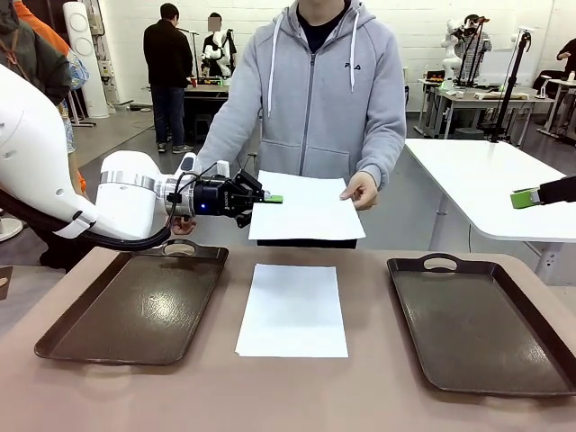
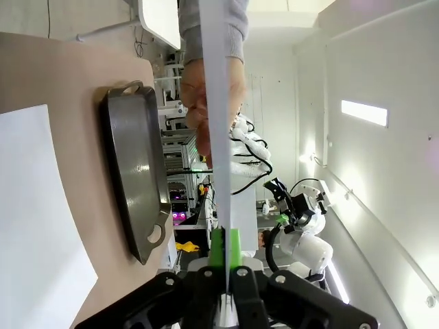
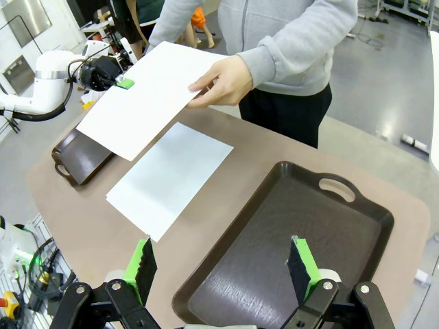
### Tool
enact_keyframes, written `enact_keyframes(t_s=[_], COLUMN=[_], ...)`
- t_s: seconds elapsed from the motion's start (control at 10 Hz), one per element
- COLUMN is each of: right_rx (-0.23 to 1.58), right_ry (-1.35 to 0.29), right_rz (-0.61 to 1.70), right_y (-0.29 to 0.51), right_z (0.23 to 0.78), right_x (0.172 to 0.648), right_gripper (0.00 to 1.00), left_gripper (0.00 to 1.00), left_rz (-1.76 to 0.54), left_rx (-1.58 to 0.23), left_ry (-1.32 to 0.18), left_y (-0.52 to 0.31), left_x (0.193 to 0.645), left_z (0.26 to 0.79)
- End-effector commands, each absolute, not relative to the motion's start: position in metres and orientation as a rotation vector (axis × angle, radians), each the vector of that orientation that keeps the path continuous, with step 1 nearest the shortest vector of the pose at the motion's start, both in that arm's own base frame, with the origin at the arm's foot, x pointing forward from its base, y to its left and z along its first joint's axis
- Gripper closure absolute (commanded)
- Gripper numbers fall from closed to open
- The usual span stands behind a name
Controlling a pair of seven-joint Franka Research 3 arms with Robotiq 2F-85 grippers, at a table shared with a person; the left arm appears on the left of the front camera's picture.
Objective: Sort the A4 documents.
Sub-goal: Receive the A4 Paper, then place the A4 Paper in the designated Handle tray.
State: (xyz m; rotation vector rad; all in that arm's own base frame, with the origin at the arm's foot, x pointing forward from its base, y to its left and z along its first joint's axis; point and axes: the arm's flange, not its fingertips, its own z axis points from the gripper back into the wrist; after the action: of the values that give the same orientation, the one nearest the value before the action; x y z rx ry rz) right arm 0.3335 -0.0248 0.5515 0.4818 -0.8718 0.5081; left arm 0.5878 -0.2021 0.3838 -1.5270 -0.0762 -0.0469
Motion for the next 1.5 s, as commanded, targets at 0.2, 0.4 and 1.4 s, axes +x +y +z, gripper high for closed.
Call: enact_keyframes(t_s=[0.2, 0.4, 1.4], right_rx=[0.497, 0.497, 0.497], right_ry=[-0.869, -0.869, -0.869], right_rz=[0.513, 0.513, 0.513], right_y=[-0.0240, -0.0240, -0.0240], right_z=[0.5493, 0.5493, 0.5493], right_x=[0.3346, 0.3346, 0.3346], right_gripper=[0.00, 0.00, 0.00], left_gripper=[1.00, 1.00, 0.99], left_rz=[-0.032, -0.032, -0.111], left_rx=[-1.530, -1.530, -1.507], left_ry=[-0.081, -0.081, -0.066], left_y=[-0.2023, -0.2023, -0.1968], left_x=[0.5894, 0.5894, 0.5808], left_z=[0.3810, 0.3810, 0.3873])
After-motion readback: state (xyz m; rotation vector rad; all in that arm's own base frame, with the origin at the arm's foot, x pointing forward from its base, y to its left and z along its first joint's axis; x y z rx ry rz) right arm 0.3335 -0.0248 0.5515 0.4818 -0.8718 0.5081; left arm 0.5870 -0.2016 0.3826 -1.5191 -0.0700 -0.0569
